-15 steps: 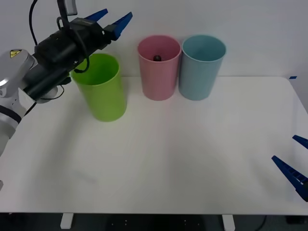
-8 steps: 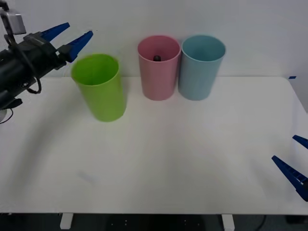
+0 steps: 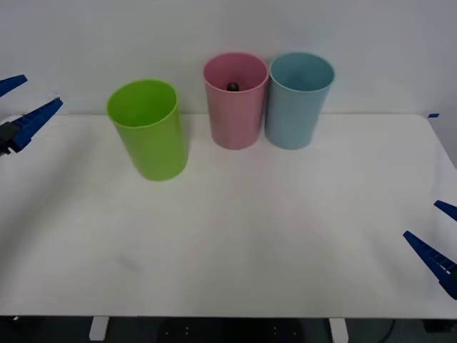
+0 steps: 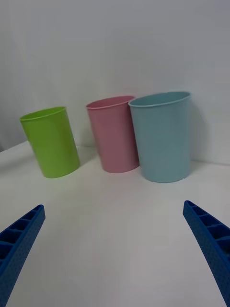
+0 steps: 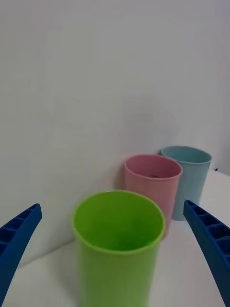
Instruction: Grasp the object on the table and drop it into the matching bin: aluminum can to the light blue bin, PET bottle to the pink bin.
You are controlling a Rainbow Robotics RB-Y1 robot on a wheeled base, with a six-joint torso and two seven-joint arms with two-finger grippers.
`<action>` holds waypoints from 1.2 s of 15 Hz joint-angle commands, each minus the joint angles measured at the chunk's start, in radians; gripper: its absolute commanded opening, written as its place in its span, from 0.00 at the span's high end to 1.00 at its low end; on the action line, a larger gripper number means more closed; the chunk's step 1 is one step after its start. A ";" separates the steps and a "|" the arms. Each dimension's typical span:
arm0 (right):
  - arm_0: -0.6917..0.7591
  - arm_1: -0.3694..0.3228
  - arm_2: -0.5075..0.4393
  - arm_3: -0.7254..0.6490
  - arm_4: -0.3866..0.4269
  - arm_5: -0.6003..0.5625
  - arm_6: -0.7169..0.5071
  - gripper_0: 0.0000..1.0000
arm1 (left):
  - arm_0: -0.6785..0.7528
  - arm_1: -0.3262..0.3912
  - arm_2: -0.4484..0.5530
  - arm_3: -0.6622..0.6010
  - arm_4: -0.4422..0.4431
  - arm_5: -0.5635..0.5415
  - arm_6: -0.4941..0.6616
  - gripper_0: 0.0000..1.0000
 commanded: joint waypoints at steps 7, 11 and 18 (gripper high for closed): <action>0.000 0.000 0.000 0.000 0.000 0.000 0.000 0.00 | 0.257 0.000 0.223 0.000 -0.127 -0.248 0.011 0.00; 0.000 0.000 0.000 0.000 0.000 0.000 0.000 0.00 | 0.366 0.000 0.238 -0.005 -0.127 -0.269 -0.002 0.00; 0.000 0.000 0.000 0.000 0.000 0.000 0.000 0.00 | 0.464 0.000 0.260 -0.011 -0.108 -0.289 -0.012 0.00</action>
